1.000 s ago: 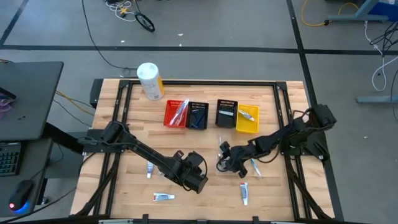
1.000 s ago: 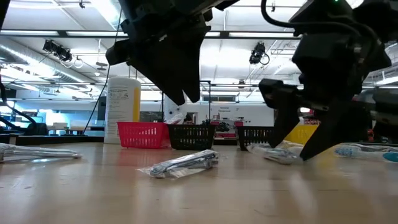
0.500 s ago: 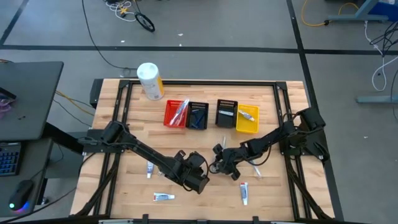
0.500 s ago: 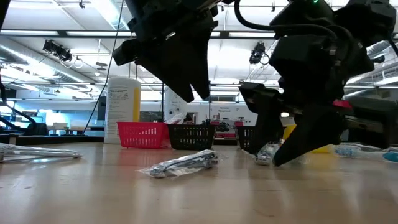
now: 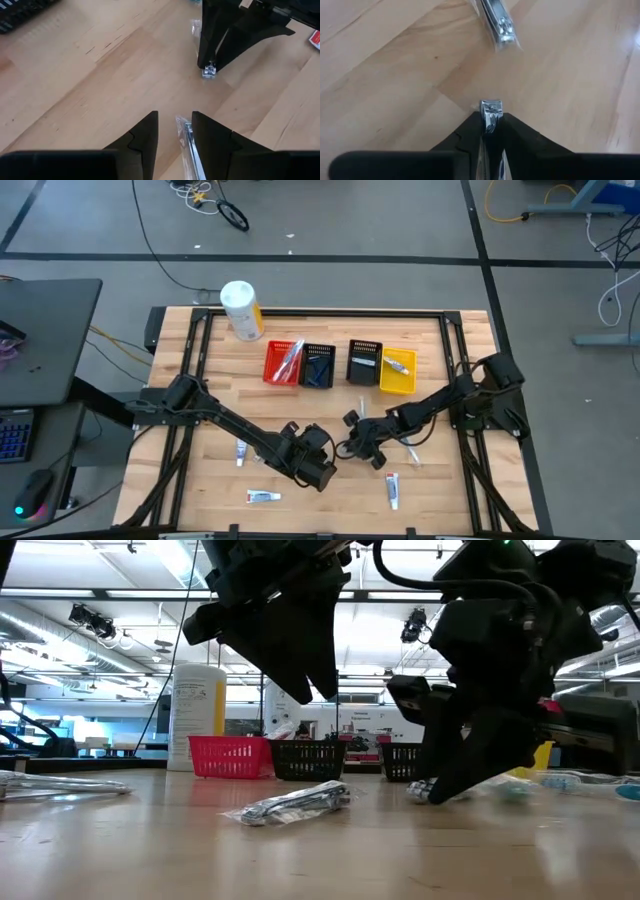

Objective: Pick & Place Travel size toiletries
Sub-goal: Put the silver nail cutter into the right black basket

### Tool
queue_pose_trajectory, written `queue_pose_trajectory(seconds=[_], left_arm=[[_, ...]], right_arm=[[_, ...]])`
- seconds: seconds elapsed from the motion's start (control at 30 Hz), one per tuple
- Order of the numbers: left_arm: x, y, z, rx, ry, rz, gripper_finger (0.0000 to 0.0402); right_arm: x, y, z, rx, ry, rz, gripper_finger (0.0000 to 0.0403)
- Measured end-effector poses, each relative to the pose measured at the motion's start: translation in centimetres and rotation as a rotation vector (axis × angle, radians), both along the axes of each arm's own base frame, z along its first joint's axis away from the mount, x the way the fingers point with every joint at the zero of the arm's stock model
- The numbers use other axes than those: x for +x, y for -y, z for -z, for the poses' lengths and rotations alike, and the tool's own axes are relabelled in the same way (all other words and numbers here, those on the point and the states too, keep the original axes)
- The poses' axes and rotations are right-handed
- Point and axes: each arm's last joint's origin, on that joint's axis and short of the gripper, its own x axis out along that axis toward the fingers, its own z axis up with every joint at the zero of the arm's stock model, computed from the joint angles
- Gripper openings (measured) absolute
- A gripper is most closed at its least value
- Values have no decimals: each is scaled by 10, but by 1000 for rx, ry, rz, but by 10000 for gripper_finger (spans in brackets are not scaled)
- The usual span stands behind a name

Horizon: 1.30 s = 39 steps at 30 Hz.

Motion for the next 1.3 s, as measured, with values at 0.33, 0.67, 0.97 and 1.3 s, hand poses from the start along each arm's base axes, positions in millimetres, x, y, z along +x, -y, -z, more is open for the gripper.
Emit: queue_pose_trajectory(seconds=[0.33,0.67,0.97,1.3], left_arm=[[1,-1,1,45,24,-19,128],[4,-1,-1,67,61,-15,128],[6,0,-2,58,79,-15,128],[8,0,-2,59,89,-3,128]], right_arm=[[-23,17,-44,-267,27,216,76],[-36,65,-110,-403,268,548,76],[-35,138,-89,-162,218,698,75],[-41,173,-72,-122,237,804,75]])
